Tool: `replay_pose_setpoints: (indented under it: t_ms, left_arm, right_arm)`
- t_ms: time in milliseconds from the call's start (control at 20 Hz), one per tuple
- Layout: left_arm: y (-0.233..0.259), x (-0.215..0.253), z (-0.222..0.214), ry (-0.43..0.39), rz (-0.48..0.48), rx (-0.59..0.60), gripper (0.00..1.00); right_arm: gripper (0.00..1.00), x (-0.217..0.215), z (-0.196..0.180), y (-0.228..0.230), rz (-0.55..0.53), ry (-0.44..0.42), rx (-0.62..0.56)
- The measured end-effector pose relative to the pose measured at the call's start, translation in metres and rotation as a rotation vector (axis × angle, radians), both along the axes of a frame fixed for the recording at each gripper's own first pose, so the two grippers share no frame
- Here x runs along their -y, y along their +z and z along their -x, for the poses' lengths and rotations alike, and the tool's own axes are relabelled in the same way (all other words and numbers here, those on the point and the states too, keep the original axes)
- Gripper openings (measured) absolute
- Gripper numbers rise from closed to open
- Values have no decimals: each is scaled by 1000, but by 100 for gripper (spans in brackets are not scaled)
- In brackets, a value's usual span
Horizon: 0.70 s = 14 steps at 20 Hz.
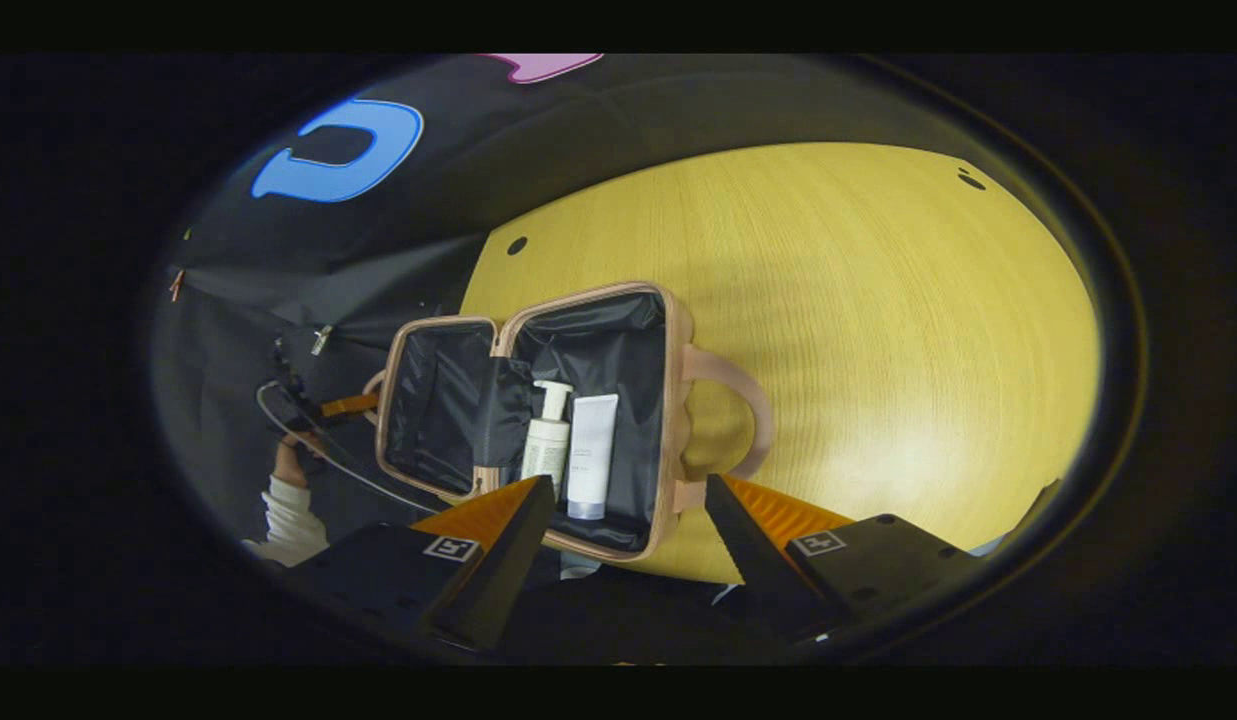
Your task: First open the suitcase, pack the skin care products into it, and then close the suitcase.
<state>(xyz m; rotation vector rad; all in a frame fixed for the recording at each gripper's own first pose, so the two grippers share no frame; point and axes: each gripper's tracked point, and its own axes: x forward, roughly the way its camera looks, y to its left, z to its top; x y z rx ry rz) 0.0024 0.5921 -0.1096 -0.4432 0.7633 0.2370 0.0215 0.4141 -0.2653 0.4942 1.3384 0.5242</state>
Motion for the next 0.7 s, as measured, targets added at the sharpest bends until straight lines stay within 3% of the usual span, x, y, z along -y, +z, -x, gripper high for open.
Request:
replay_pose_setpoints:
  t_ms: [50,100,300,350,400,700]
  left_arm:
    - [23,11,-1,-11,25,45,6]
    - [44,24,0,-27,43,84,10]
    - [116,91,8,-101,63,194,8]
    - [126,110,9,-131,57,207,12]
    - [139,128,8,-149,47,223,8]
    - [177,275,4,-312,51,289,8]
  right_arm:
    - [96,2,0,2,-9,0,4]
    - [96,3,1,2,-17,3,7]
    - [96,16,7,9,-45,12,30]
    - [96,21,8,11,-56,8,37]
    - [96,30,10,10,-59,4,40]
    - [96,98,20,7,-58,-46,52]
